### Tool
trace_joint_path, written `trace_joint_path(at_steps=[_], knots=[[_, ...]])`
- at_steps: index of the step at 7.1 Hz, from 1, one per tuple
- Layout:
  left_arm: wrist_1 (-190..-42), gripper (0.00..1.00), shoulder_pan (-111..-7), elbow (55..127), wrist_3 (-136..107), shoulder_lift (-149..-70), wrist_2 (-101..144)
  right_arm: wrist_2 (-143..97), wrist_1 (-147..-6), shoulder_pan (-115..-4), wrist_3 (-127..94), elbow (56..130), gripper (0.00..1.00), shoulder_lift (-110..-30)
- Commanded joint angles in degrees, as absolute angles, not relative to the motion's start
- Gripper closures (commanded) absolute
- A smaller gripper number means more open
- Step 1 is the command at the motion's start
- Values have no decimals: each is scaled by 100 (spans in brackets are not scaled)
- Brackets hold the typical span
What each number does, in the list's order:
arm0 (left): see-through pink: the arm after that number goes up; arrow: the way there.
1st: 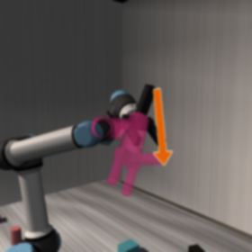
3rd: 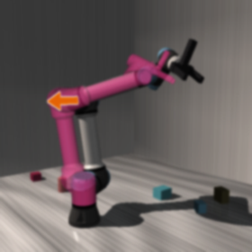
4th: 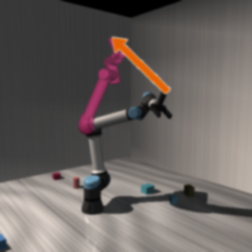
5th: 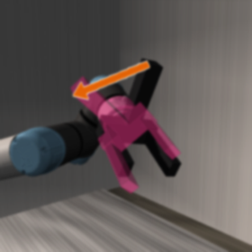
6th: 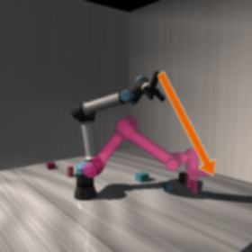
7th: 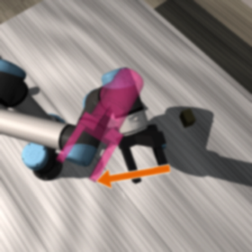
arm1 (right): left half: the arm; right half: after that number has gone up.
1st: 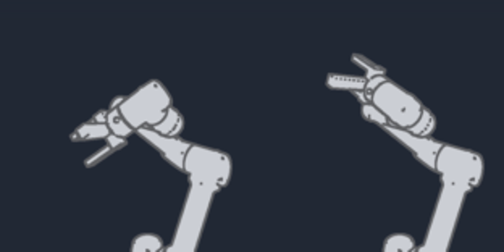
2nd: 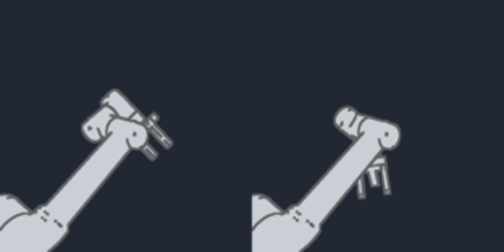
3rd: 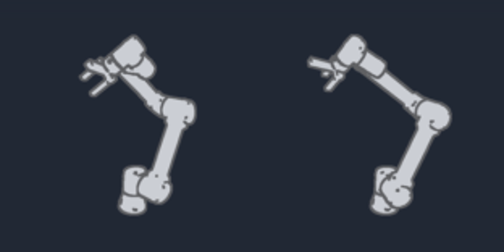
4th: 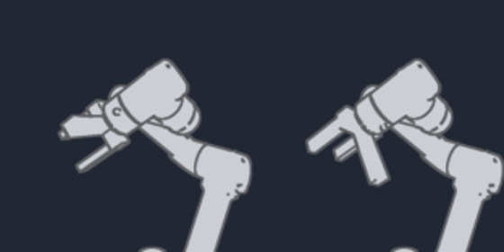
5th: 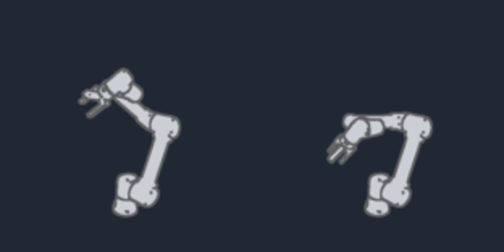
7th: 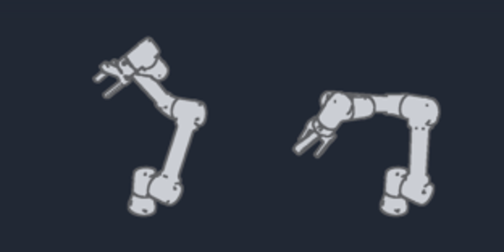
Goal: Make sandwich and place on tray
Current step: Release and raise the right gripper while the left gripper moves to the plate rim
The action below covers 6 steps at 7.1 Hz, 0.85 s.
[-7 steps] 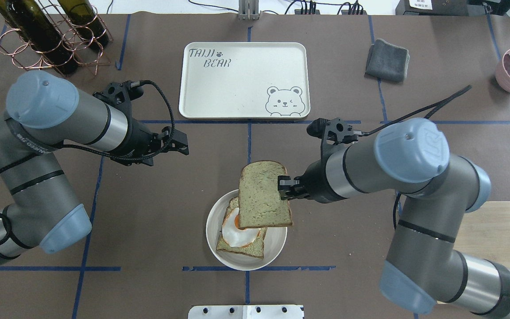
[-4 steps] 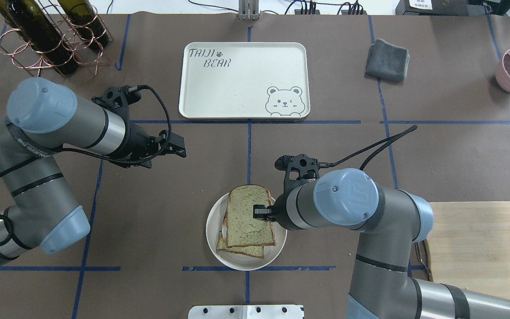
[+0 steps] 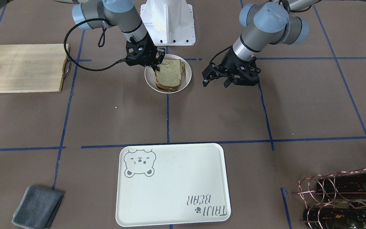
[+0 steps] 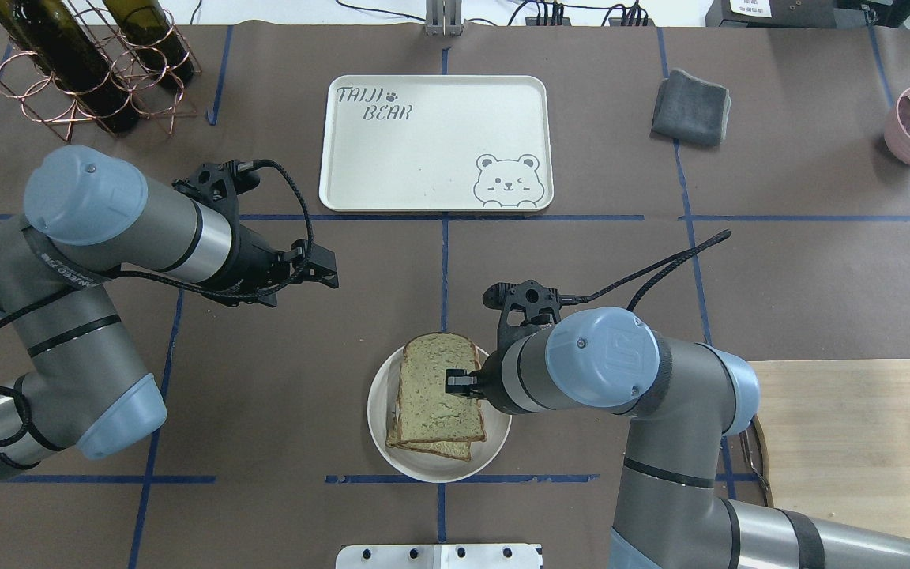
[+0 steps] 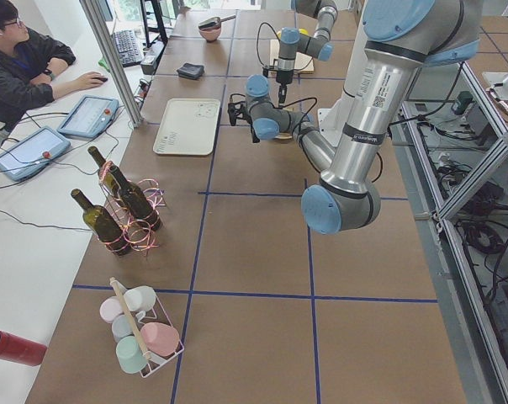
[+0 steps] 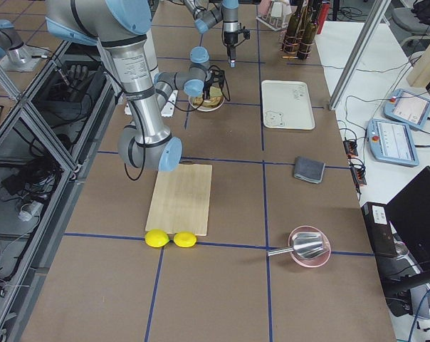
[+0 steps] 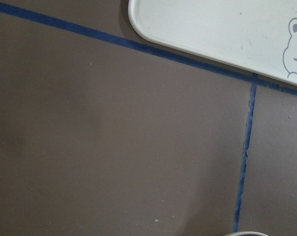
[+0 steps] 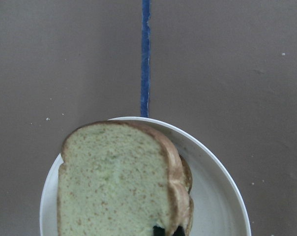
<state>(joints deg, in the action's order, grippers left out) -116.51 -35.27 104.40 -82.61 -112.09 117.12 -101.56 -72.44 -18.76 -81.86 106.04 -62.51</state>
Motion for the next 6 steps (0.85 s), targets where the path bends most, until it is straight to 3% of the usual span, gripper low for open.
trace_joint_path(at_steps=[1,2,3,6], knots=[[-11803,2,-3235,10371,-8279,-11267,11593,-10204,-7260,-2046,-8183,10730,0,-6258],[-11812,31,-3078,10362,-8279,-11285,11575,-10265,-7416,-2196,-8174,10923,0,-6267],[-11804,39,-2833,10336,-8305,-11294,11392,-10701,-7783,-2519,-8174,11108,0,-6267],[-11812,39,-2260,10081,-8613,-11443,11145,-11179,-8191,-3119,-8113,11276,0,-6293]])
